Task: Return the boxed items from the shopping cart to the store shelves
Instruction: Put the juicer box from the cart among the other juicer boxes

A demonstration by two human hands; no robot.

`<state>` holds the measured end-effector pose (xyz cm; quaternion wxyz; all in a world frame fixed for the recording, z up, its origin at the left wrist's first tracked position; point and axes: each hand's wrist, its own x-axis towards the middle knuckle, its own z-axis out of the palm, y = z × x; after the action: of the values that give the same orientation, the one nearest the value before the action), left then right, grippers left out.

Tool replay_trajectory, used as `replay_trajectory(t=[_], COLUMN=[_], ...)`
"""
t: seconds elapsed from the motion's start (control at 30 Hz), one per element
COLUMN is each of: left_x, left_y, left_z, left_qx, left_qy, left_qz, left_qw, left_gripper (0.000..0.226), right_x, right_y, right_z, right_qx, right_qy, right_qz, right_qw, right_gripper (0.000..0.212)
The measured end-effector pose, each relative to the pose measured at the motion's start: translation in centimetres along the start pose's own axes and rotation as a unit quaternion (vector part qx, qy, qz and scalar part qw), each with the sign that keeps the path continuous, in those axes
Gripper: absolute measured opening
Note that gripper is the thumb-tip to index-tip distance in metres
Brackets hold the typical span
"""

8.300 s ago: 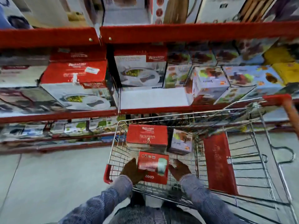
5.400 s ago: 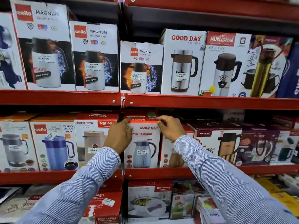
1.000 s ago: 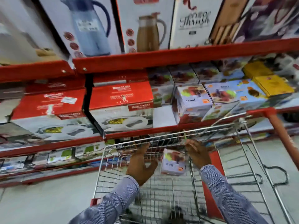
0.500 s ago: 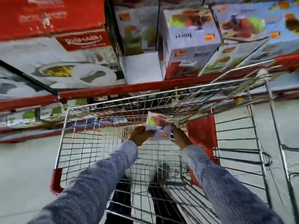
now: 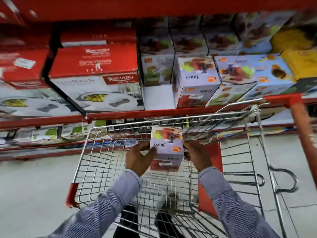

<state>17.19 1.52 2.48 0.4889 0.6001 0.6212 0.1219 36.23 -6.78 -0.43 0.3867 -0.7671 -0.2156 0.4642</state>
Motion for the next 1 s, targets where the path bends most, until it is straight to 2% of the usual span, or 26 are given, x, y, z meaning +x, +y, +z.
replay_trajectory(t=[0.1,0.17,0.33,0.47,0.8,1.0], left_x=[-2.1,-3.4,-5.5,-5.3,-3.4,-1.4], left_y=[2.6,4.3,7.8,9.7,11.3,11.7], left_z=[-2.9,-4.7,-7.8,-8.7,-7.8,-6.4], left_qx=[-0.033,-0.034,-0.06,-0.055,-0.092,-0.129], left_qy=[0.035,0.06,0.102,0.129,0.14,0.155], left_qz=[0.04,0.077,0.165,0.196,0.219,0.175], left_qw=[0.998,0.995,0.979,0.971,0.961,0.964], left_gripper=[0.024,0.017,0.015,0.025,0.029,0.035], right_x=[-2.7,-4.2,-6.9,-7.0,-4.8,-2.7], right_y=[-4.1,-6.8,-12.0,-14.6,-16.5,-17.4], right_z=[-0.6,-0.9,-1.7,-2.2,-2.9,-2.5], right_qx=[-0.001,0.001,0.012,-0.014,-0.043,-0.072], right_qy=[0.053,0.066,0.079,0.085,0.085,0.102], right_qz=[-0.09,-0.142,-0.208,-0.236,-0.274,-0.267], right_qw=[0.995,0.988,0.975,0.968,0.957,0.956], right_gripper=[0.016,0.009,0.017,0.027,0.025,0.031])
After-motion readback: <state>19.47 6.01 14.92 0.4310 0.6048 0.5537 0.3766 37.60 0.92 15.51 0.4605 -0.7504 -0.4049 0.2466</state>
